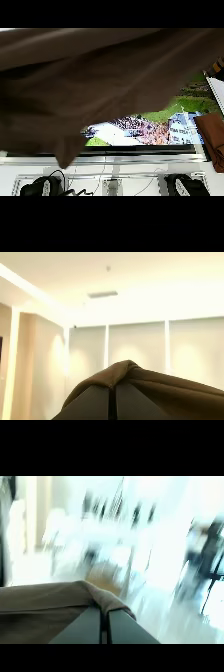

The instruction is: Fold the clothes and pants, and hang the long-sleeved shirts on hangers.

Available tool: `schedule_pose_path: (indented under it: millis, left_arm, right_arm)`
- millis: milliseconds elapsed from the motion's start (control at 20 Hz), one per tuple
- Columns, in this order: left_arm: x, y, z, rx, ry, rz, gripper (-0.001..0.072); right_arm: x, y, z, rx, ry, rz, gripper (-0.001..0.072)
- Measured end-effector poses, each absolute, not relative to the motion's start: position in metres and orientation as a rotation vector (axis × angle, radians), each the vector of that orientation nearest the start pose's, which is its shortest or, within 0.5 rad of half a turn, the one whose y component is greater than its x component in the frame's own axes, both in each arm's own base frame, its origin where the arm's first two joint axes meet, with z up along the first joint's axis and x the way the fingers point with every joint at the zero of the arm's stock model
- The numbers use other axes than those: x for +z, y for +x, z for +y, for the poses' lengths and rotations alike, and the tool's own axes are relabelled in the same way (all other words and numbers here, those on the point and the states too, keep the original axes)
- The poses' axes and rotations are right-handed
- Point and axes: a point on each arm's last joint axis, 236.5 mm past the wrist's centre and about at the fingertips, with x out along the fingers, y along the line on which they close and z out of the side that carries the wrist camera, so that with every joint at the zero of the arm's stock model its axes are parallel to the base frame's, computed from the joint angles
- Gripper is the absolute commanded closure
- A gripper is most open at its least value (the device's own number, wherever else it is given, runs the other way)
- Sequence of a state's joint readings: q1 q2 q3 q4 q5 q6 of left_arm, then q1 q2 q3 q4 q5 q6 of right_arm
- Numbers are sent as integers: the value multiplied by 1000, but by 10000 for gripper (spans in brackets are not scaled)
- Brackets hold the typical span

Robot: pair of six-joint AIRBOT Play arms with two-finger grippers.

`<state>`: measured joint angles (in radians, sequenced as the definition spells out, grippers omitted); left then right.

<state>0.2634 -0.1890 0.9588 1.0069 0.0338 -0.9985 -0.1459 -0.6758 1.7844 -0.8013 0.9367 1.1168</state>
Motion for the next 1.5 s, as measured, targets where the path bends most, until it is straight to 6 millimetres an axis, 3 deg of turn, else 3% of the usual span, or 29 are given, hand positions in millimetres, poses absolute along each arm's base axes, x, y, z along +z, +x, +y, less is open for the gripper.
schedule_pose_path:
  millis: [150,250,350,400,500,650,750,850,950,1100,1200,1350,1500]
  left_arm:
    - [522,136,45,249,23,-828,697]
    - [519,149,49,229,-38,-813,697]
    - [503,186,54,206,-80,-724,698]
    - [486,215,55,184,-101,-637,698]
    - [431,284,49,115,-133,-395,698]
    - [318,375,17,-25,-163,9,697]
    - [246,417,-13,-115,-128,214,697]
    - [188,446,-40,-190,-33,342,697]
    - [148,470,-56,-220,52,385,697]
    - [124,506,-59,-169,131,327,696]
    - [119,525,-52,-102,165,258,696]
    - [107,543,-43,-32,202,206,697]
    - [88,552,-47,-16,222,202,697]
  right_arm:
    - [571,183,99,414,-86,-350,701]
    - [563,195,98,413,-93,-311,701]
    - [540,223,96,422,-97,-212,701]
    - [527,241,96,432,-93,-155,700]
    - [485,284,94,460,-75,9,701]
    - [402,348,89,505,-43,304,701]
    - [341,385,84,533,-14,500,701]
    - [279,417,74,537,13,676,701]
    - [220,443,63,524,36,827,701]
    - [148,472,52,509,87,984,700]
    - [113,490,48,488,121,1028,701]
    - [82,518,44,435,180,1028,700]
    - [67,540,52,405,209,990,701]
